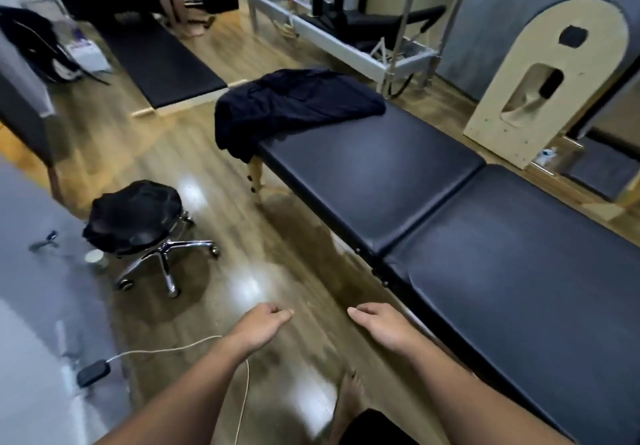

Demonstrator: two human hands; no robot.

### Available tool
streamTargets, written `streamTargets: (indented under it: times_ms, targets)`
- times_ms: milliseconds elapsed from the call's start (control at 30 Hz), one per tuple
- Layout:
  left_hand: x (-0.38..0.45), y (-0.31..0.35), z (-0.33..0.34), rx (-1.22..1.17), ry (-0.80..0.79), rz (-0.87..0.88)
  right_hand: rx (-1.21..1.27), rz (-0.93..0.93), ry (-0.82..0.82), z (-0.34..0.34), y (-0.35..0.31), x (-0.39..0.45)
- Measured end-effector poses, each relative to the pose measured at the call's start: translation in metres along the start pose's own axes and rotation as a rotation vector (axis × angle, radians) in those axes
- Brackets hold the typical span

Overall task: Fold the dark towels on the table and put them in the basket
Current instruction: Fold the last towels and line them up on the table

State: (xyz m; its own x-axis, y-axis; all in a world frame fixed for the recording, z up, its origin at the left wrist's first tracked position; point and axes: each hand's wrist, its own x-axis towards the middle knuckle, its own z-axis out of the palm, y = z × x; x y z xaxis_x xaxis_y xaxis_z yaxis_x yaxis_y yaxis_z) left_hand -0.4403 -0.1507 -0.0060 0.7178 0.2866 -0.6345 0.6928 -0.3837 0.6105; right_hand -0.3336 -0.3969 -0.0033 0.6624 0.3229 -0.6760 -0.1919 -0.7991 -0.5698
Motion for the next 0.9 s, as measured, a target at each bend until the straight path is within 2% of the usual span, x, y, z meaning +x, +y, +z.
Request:
streamTargets:
  times_ms: [167,333,533,667,900]
  targets:
    - [0.047,0.002,-0.038,-0.051,0.056,-0.066,-0.086,-0.07,-0.093,-0.01,-0.056,0.068]
    - [0.085,0.032,-0.08,-0.089,0.112,-0.112,-0.136,-0.143,-0.209,-0.033,-0.108,0.133]
    - [0.14,0.063,-0.136,-0.118,0.173,-0.153,-0.188,-0.23,-0.255,-0.062,-0.185,0.197]
    - [0.187,0.073,-0.183,-0.106,0.132,-0.161,-0.131,-0.218,-0.182,-0.075,-0.234,0.243]
    - [0.31,0.096,-0.291,-0.077,0.128,-0.046,-0.083,-0.137,-0.036,-0.097,-0.318,0.329]
